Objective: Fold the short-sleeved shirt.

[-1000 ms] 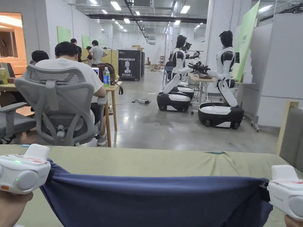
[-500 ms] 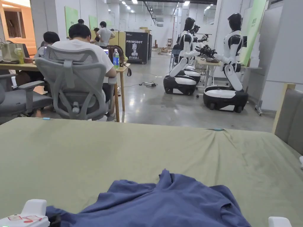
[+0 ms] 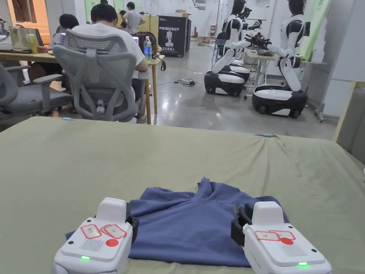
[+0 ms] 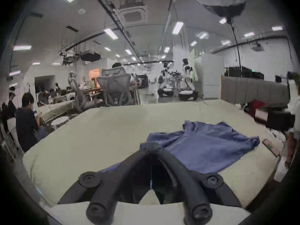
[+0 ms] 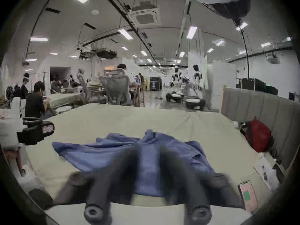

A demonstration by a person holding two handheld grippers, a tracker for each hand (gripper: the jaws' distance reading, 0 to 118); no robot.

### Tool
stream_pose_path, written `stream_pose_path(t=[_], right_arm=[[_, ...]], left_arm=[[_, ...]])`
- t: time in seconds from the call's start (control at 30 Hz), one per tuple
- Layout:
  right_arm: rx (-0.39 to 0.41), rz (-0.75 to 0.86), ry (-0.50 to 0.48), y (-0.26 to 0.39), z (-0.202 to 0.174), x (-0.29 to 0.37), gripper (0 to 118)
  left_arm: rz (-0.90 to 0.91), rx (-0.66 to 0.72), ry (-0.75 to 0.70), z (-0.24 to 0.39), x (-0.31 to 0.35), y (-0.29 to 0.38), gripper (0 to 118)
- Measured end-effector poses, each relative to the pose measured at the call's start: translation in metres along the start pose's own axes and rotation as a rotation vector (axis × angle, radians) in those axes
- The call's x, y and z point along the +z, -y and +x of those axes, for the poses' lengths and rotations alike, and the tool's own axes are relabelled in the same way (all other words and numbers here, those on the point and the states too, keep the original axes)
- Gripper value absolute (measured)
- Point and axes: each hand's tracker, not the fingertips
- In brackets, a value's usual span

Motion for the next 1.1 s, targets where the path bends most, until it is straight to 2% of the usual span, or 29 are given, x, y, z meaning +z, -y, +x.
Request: stream_pose_path(t=[0.1, 0.17, 0.23, 0.33, 0.37, 0.43, 0.47, 0.53, 0.6, 0.63, 0.67, 0.7, 0.73, 0.8, 0.87, 0.93, 1.0, 1.1], right_arm=[[0.034, -0.045, -0.093, -0.001, -0.007, -0.001, 3], [0.079, -0.047, -0.082, 0.000, -0.013, 0.000, 0], [0.082, -0.046, -0.087, 0.002, -0.014, 0.000, 0], [0.060, -0.075, -0.110, 0.005, -0.015, -0.005, 0], [0.060, -0.076, -0.110, 0.005, -0.014, -0.005, 0], [0.059, -0.087, -0.111, 0.007, -0.014, -0.010, 0], [0.058, -0.094, -0.112, 0.007, -0.013, -0.013, 0], [0.059, -0.105, -0.109, 0.009, -0.012, -0.016, 0], [0.076, -0.121, -0.112, 0.011, -0.010, -0.018, 0], [0.079, -0.124, -0.107, 0.010, -0.008, -0.020, 0], [0.082, -0.128, -0.103, 0.010, -0.005, -0.022, 0], [0.083, -0.139, -0.102, 0.009, -0.002, -0.025, 0], [0.084, -0.150, -0.099, 0.007, 0.003, -0.030, 0], [0.091, -0.168, -0.095, 0.003, 0.012, -0.043, 0], [0.106, -0.195, -0.079, -0.002, 0.025, -0.065, 0], [0.131, -0.222, -0.057, -0.007, 0.041, -0.098, 0], [0.156, -0.274, -0.035, -0.010, 0.062, -0.147, 0], [0.147, -0.370, -0.016, -0.012, 0.094, -0.226, 0]], left_arm=[[-0.154, 0.004, 0.047, -0.031, -0.023, 0.000, 0], [-0.276, 0.068, 0.049, -0.066, -0.043, -0.006, 0], [-0.385, 0.170, 0.057, -0.111, -0.074, -0.008, 0], [-0.516, 0.224, 0.121, -0.155, -0.109, -0.005, 21], [-0.549, 0.209, 0.095, -0.162, -0.120, -0.002, 42], [-0.582, 0.170, 0.049, -0.170, -0.141, 0.010, 118], [-0.559, 0.172, 0.062, -0.171, -0.147, 0.015, 114], [-0.632, 0.203, 0.020, -0.174, -0.168, 0.030, 100], [-0.657, 0.218, 0.048, -0.158, -0.162, 0.041, 89], [-0.681, 0.241, 0.082, -0.154, -0.165, 0.047, 72], [-0.706, 0.270, 0.129, -0.150, -0.165, 0.052, 46], [-0.701, 0.293, 0.170, -0.146, -0.158, 0.054, 14], [-0.697, 0.306, 0.206, -0.140, -0.154, 0.057, 1], [-0.716, 0.237, 0.218, -0.127, -0.145, 0.060, 0], [-0.651, 0.164, 0.160, -0.123, -0.129, 0.055, 0], [-0.570, 0.208, 0.176, -0.119, -0.110, 0.047, 0], [-0.521, 0.179, 0.171, -0.122, -0.098, 0.038, 0], [-0.485, 0.174, 0.170, -0.125, -0.091, 0.029, 0]])
